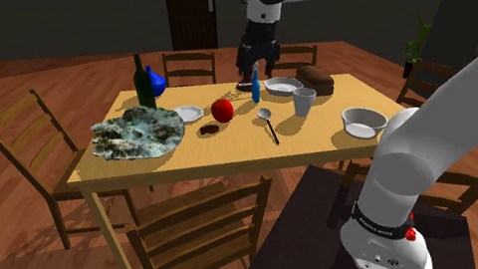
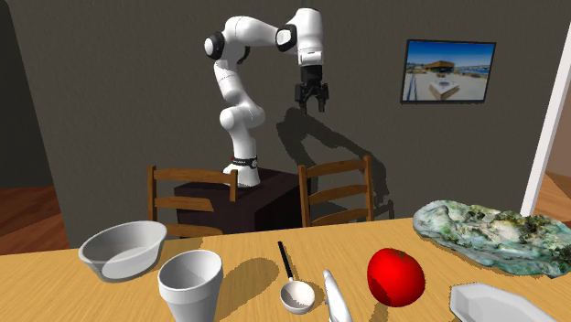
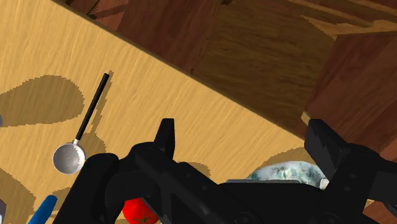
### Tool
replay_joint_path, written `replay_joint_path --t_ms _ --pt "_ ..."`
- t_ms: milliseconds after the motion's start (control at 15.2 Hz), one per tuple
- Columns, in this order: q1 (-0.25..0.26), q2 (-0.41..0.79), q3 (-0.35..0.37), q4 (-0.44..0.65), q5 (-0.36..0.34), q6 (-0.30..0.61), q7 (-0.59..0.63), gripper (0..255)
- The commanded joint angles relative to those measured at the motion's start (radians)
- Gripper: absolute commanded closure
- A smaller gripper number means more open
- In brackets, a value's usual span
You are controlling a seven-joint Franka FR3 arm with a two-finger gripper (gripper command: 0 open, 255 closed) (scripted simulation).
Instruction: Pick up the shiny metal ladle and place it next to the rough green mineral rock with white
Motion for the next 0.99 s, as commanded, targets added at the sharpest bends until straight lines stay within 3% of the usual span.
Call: replay_joint_path --t_ms 0,924 --pt "-0.013 0.066 -0.021 0.014 -0.004 0.041 -0.005 0" --pt "-0.092 0.530 -0.138 0.197 0.051 0.244 -0.035 0"
